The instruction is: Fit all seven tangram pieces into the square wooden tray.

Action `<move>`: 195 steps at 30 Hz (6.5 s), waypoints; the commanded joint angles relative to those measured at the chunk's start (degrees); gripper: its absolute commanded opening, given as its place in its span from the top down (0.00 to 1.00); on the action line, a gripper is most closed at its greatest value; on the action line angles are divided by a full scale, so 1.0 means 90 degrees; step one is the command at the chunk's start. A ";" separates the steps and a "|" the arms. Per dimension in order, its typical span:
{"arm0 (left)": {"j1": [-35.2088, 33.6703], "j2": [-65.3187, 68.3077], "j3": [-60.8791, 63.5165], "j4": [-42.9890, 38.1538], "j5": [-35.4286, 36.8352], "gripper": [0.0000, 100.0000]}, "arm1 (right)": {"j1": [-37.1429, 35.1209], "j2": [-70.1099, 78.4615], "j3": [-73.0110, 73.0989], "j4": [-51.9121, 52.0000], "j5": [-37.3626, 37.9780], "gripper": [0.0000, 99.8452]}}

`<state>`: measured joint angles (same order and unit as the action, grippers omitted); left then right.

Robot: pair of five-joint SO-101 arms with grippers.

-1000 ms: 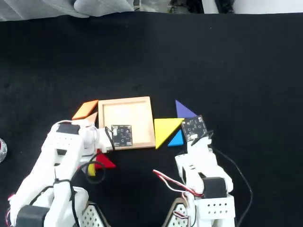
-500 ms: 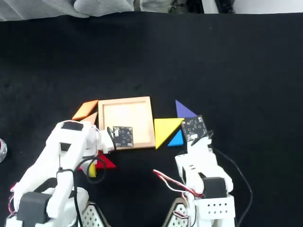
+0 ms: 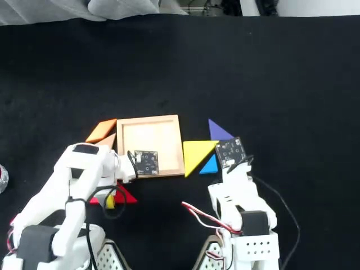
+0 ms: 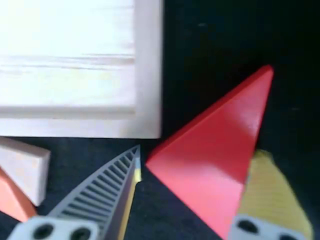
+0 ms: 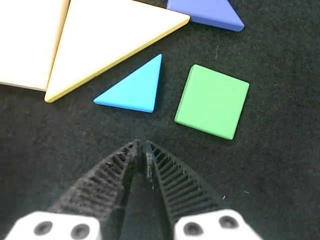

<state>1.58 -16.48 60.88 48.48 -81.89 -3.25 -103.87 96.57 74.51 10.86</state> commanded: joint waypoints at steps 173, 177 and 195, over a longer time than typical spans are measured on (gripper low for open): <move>-0.0210 -0.1172 0.1060 -0.3643 0.5958 0.67 | -0.0205 0.5621 -0.5123 -0.2413 0.1006 0.99; -0.0210 -0.1172 0.1070 -0.3624 0.5968 0.67 | -0.0215 0.6589 -0.5856 -0.2413 0.0615 0.99; -0.0151 -0.3761 0.2183 -0.2755 0.6007 0.67 | -0.0215 0.8239 -0.5045 -0.4376 0.0098 0.99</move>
<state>-0.18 -45.05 79.52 23.52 -28.18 -4.40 -30.46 51.38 35.56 11.30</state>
